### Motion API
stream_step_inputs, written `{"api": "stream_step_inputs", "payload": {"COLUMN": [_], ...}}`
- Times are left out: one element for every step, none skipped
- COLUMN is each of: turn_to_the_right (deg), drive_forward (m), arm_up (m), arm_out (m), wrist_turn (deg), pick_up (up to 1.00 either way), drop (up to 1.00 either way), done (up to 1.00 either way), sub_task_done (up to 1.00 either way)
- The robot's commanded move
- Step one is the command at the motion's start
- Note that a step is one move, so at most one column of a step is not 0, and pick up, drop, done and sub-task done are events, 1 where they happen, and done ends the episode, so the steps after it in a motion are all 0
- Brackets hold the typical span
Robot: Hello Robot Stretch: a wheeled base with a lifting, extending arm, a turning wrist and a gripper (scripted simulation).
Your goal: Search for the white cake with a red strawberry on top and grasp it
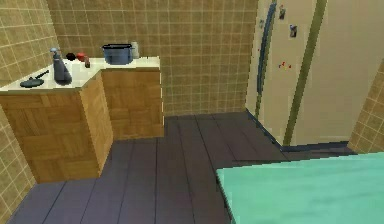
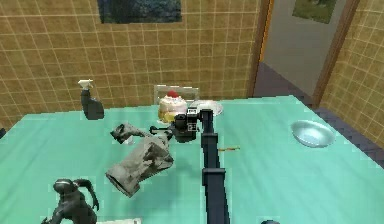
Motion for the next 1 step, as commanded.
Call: {"api": "stream_step_inputs", "payload": {"turn_to_the_right": [0.0], "drive_forward": [0.0], "arm_up": [0.0], "arm_out": [0.0], "wrist_turn": [0.0], "pick_up": [0.0], "drop": [0.0], "done": [1.0], "sub_task_done": [0.0]}}
